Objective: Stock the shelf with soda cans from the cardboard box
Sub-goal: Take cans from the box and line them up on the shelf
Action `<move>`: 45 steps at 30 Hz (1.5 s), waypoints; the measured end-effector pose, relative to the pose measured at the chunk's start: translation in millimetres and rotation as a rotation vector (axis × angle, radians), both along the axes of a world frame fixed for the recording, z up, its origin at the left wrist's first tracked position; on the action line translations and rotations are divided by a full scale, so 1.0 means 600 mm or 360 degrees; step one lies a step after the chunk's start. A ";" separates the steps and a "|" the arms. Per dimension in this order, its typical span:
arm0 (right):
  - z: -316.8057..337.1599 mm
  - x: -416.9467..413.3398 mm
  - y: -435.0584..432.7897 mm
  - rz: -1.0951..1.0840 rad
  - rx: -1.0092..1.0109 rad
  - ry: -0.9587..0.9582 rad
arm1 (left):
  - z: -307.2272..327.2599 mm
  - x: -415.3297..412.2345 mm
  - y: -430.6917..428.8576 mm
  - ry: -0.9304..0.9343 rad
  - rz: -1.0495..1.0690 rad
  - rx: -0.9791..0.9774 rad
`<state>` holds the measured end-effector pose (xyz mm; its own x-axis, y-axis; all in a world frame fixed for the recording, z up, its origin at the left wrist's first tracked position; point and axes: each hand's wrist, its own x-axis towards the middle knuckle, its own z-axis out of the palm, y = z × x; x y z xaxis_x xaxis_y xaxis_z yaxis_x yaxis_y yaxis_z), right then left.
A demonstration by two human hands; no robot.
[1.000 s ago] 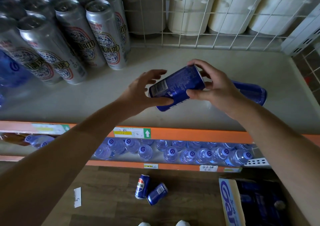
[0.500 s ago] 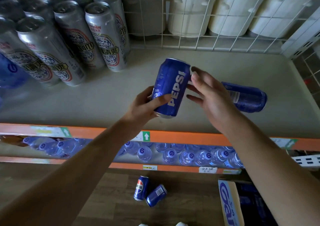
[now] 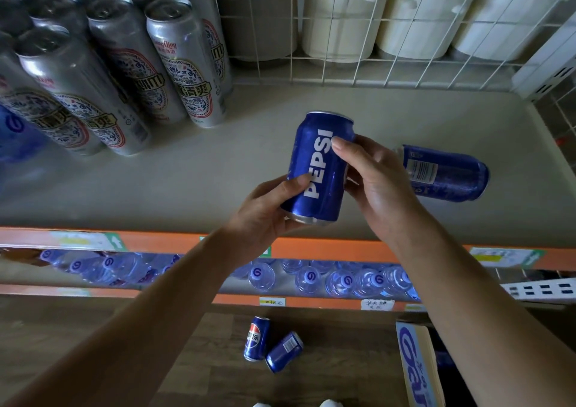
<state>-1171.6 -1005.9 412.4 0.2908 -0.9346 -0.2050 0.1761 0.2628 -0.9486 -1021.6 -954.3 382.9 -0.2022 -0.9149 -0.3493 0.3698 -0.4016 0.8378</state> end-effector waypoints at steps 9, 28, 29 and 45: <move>0.007 0.018 -0.001 -0.0452 -0.0043 0.0358 | -0.005 -0.008 0.004 -0.0680 0.0205 -0.0247; 0.008 0.001 0.005 -0.0274 -0.0011 0.0242 | 0.015 -0.018 0.005 -0.0288 0.0327 -0.0239; 0.007 -0.002 0.005 -0.0211 0.0018 0.0158 | 0.016 -0.016 0.006 -0.0238 0.0294 -0.0232; 0.008 -0.001 0.011 -0.0064 -0.0050 0.0041 | 0.009 0.004 0.019 -0.0202 -0.0050 -0.0199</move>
<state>-1172.4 -999.3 417.3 0.2479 -0.9515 -0.1821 0.1614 0.2259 -0.9607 -1019.2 -942.9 388.1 -0.1930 -0.9468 -0.2576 0.2469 -0.3009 0.9211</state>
